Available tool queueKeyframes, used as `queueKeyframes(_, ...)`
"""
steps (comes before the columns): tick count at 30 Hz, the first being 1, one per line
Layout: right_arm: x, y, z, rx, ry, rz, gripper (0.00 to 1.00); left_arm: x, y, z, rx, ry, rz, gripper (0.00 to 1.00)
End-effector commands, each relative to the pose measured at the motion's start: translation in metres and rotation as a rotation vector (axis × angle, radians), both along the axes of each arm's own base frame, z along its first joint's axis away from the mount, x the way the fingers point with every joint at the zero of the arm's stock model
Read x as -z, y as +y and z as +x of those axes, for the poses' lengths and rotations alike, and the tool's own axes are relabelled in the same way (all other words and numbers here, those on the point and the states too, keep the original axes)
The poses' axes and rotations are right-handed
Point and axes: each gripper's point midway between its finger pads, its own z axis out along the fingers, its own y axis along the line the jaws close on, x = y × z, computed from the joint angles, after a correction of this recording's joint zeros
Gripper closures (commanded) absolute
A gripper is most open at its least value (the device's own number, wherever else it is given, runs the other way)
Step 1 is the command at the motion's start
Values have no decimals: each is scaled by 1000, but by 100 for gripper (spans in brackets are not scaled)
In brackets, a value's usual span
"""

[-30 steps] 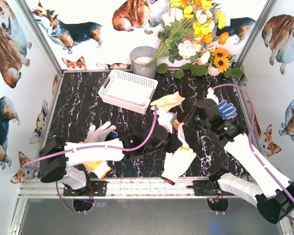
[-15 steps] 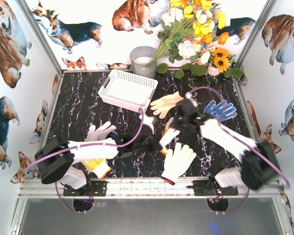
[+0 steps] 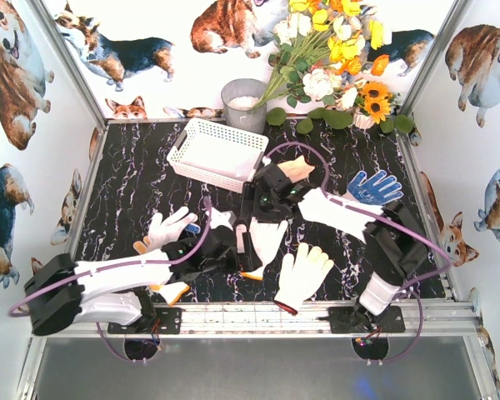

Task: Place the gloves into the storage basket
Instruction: Place the glove at the center of the board.

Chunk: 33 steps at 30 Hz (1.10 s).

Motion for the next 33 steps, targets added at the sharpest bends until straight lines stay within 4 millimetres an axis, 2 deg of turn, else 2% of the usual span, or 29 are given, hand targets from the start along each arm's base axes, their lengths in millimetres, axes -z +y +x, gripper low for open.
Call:
queueKeyframes(1, -64, -22, 4, 19, -145, 27, 23, -22, 28, 4, -92, -21, 78, 10)
queueKeyframes(3, -71, -44, -6, 38, -159, 0, 19, -40, 43, 12, -121, -75, 129, 3)
queueKeyframes(6, -62, -79, -17, 122, -160, -25, 16, -53, 60, 25, -187, -142, 183, 0)
queueKeyframes(9, -44, -98, -26, 154, -89, 23, 18, -55, 49, 32, -147, -156, 149, 6)
queueKeyframes(10, -37, -102, -29, 166, -54, 35, 19, -66, 37, 37, -136, -162, 111, 8)
queueKeyframes(13, -25, -101, -35, 153, 21, 81, 21, -57, 17, 41, -87, -144, 87, 17)
queueKeyframes(16, -13, -92, -41, 137, 94, 115, 25, -45, 6, 46, -72, -112, 113, 21)
queueKeyframes(20, 6, -83, -41, 154, 144, 160, 31, -40, -10, 52, -53, -118, 87, 28)
queueKeyframes(26, 22, -92, -34, 184, 116, 97, 40, -11, -9, 51, -69, -84, 116, 38)
queueKeyframes(29, 34, -96, -30, 196, 117, 62, 40, 9, -4, 45, -78, -51, 115, 41)
queueKeyframes(33, 37, -93, -20, 189, 105, 40, 41, 21, -2, 41, -87, -23, 120, 45)
